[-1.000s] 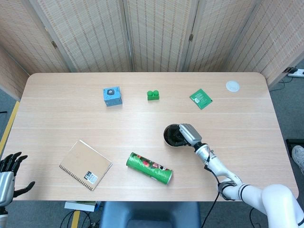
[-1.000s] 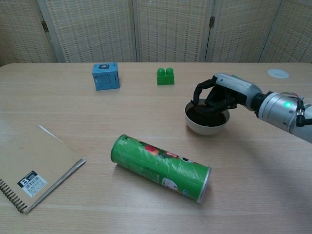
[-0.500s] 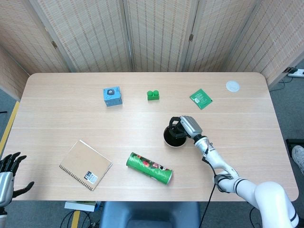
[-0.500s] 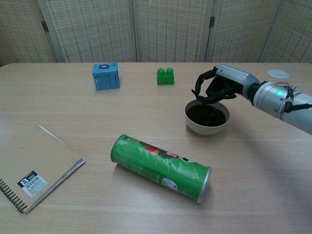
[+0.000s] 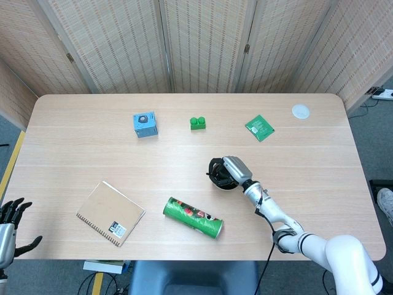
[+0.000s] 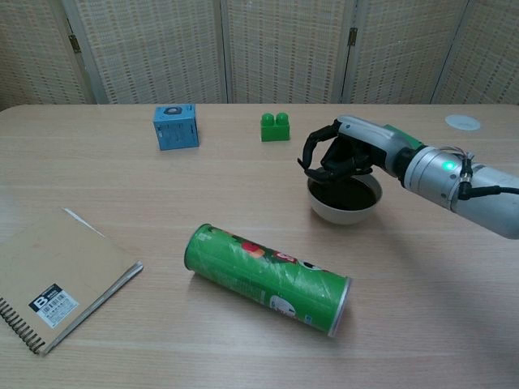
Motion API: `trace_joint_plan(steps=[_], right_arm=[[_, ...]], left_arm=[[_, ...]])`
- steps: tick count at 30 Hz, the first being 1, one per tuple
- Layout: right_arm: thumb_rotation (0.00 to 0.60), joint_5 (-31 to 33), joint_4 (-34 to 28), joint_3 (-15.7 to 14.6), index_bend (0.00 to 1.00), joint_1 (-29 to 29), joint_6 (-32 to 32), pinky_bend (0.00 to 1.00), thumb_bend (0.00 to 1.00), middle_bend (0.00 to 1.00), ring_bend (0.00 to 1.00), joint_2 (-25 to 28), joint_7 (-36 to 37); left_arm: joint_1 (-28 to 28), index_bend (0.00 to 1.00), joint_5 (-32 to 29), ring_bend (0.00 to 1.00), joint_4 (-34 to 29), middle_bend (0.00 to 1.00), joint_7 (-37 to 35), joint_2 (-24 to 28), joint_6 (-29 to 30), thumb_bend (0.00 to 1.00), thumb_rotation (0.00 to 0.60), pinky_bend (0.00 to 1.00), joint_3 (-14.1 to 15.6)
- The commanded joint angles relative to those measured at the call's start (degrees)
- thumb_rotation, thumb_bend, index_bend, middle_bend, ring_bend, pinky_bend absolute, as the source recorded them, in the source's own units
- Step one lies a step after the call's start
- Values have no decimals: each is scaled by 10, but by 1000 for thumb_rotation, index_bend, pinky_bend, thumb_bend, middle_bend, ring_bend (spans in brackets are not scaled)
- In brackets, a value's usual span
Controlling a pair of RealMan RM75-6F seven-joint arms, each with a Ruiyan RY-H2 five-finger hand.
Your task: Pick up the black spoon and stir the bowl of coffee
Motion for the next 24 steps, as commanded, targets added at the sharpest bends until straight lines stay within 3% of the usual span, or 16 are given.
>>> trace_joint_plan(steps=[1, 13, 16, 18, 20, 24], right_arm=[[600, -8, -18, -12, 765, -9, 9, 1000, 541, 996, 1000, 12, -1], [600, -6, -37, -26, 765, -42, 31, 1000, 543, 998, 1000, 50, -20], [600, -7, -38, -27, 741, -43, 31, 1000, 445, 997, 1000, 52, -28], [600, -8, -42, -29, 612, -43, 30, 1000, 274, 995, 1000, 53, -33], [600, -9, -45, -30, 493, -45, 32, 1000, 168, 994, 1000, 54, -38], [600, -9, -54, -31, 332, -50, 36, 1000, 86, 990, 1000, 57, -43]], left_arm=[[0, 221, 1, 123, 0, 154, 0, 0, 1, 195, 600, 177, 0], [1, 221, 3, 123, -2, 154, 0, -1, 1, 195, 600, 177, 2], [-1, 221, 5, 123, -2, 154, 1, -2, 0, 195, 600, 177, 1], [-1, 221, 6, 123, -3, 154, 2, -2, 1, 195, 600, 177, 0], [-1, 221, 6, 123, -2, 154, 1, -2, 2, 195, 600, 177, 0], [0, 220, 5, 123, -2, 154, 0, -2, 2, 195, 600, 177, 0]])
